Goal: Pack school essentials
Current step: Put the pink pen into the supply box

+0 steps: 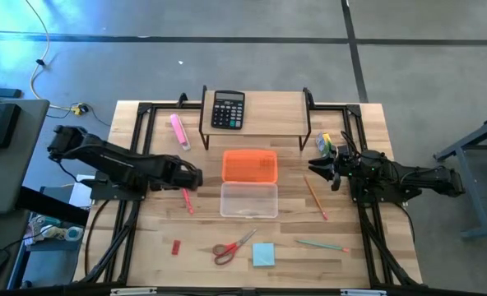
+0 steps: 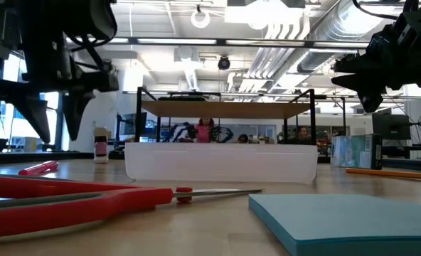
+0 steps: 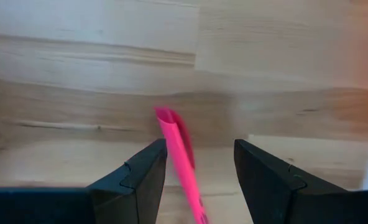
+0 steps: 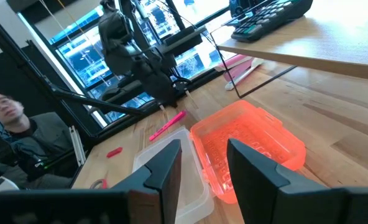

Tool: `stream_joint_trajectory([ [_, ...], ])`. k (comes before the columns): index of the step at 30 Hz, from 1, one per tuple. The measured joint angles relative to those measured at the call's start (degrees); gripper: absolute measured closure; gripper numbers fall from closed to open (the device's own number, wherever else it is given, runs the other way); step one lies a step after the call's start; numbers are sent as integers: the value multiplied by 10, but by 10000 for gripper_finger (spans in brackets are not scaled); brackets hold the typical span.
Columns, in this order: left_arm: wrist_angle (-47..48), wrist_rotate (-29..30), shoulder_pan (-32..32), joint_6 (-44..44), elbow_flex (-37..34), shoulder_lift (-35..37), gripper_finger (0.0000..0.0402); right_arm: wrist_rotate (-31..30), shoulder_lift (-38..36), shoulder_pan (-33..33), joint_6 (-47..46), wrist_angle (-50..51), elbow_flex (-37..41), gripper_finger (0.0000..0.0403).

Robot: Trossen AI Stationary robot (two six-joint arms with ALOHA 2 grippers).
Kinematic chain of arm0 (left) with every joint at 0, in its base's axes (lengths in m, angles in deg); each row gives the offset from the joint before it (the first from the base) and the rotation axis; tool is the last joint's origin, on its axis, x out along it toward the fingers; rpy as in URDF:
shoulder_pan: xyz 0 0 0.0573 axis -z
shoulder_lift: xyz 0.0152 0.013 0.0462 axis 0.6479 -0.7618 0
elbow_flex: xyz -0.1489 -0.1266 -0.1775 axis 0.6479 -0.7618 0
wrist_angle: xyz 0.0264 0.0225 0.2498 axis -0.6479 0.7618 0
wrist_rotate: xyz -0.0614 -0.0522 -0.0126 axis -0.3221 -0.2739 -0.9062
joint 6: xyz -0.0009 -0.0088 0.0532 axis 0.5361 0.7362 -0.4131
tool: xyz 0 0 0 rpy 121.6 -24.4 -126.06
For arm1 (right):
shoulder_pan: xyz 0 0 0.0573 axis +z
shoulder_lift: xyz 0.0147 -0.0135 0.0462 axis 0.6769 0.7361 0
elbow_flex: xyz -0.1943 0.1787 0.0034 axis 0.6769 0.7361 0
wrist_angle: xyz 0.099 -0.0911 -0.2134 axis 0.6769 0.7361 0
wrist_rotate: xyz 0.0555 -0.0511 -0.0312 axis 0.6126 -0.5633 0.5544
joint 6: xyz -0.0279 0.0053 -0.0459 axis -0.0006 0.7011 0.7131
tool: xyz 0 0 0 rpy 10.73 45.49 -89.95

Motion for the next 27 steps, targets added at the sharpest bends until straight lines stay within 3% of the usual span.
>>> stream_joint_trajectory([
  [27, -11, -37, 0, 39, 2, -131, 225, 0, 0, 0, 0, 0, 0, 281],
])
